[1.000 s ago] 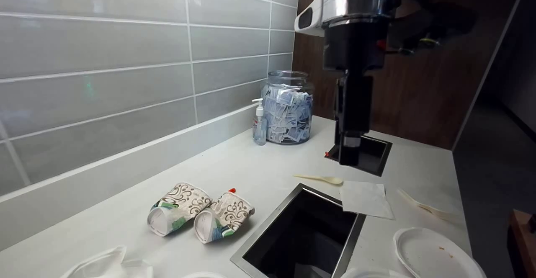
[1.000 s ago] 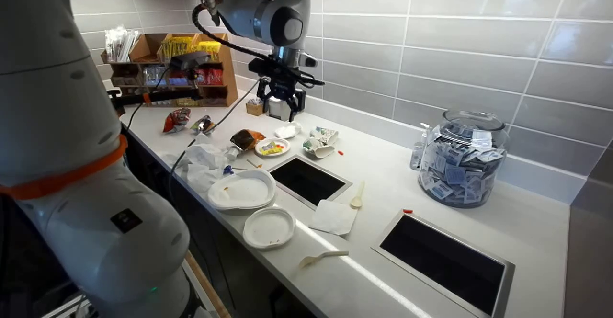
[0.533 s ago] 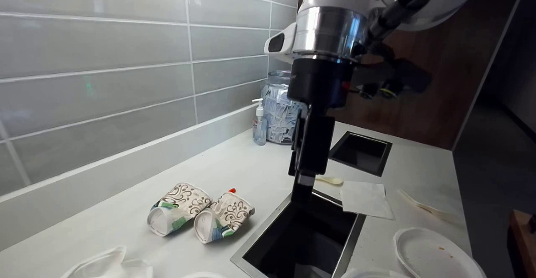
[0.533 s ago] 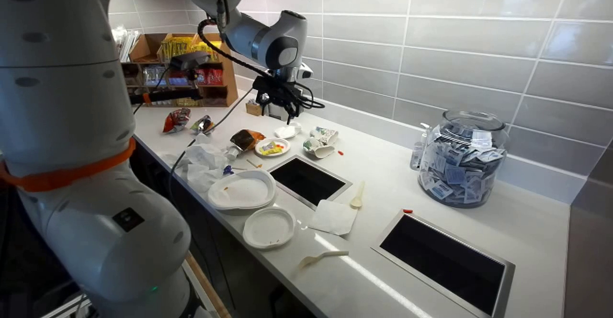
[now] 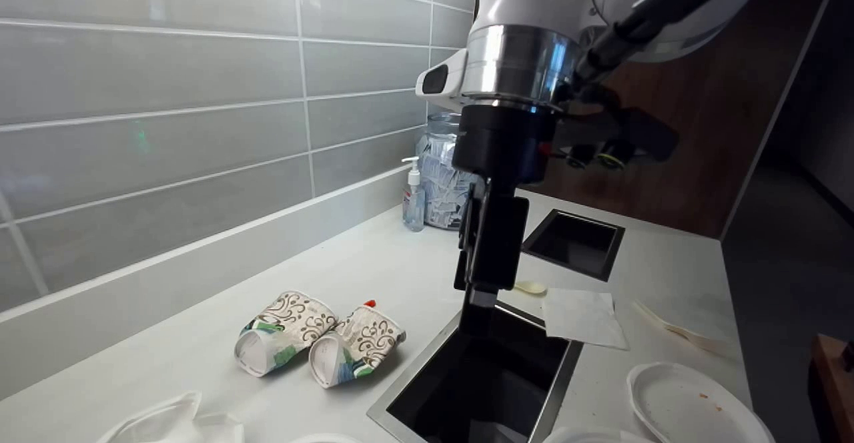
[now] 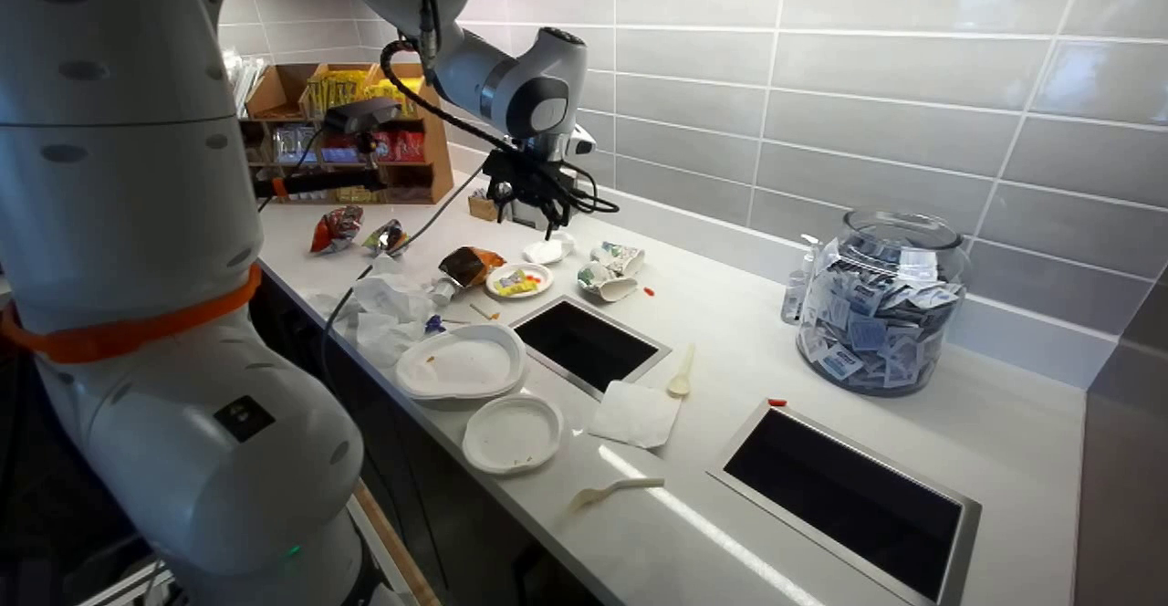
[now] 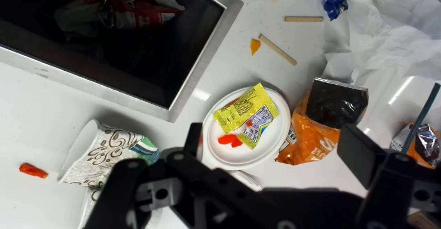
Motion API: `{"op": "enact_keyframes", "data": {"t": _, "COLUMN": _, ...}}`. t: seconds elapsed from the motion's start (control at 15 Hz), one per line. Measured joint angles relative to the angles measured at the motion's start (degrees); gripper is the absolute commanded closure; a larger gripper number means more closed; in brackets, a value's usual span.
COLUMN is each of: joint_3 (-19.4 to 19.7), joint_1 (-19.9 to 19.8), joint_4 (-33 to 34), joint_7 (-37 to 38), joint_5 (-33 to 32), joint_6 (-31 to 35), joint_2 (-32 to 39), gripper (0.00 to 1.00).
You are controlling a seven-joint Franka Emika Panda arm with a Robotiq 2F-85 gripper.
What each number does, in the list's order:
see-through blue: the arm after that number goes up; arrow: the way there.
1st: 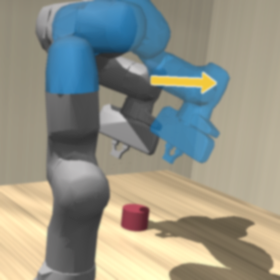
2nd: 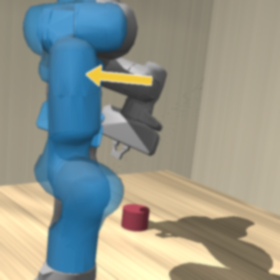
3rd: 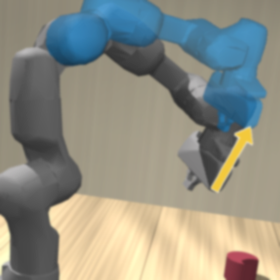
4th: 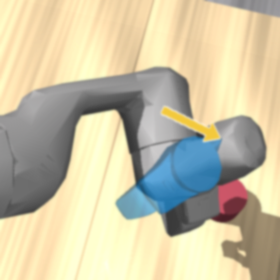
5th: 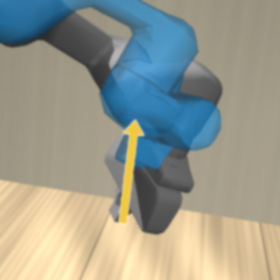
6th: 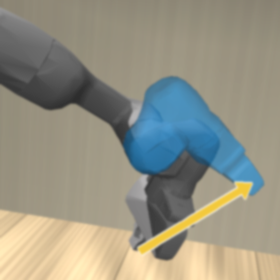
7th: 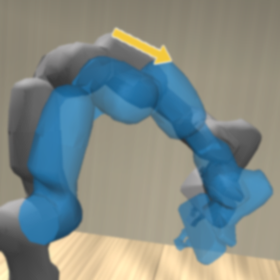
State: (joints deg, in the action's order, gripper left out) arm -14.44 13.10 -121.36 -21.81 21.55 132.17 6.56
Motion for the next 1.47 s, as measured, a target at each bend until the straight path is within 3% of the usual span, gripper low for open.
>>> {"op": "enact_keyframes", "data": {"t": 0.87, "joint_3": -5.22, "joint_1": -1.74, "joint_4": 7.80, "joint_7": -18.56, "joint_5": 19.11, "joint_6": -1.00, "joint_2": 13.87, "gripper": 0.00}}
{"op": "enact_keyframes", "data": {"t": 1.47, "joint_3": -7.99, "joint_1": -1.55, "joint_4": 16.16, "joint_7": -20.23, "joint_5": 22.88, "joint_6": -6.63, "joint_2": 25.18, "gripper": 0.00}}
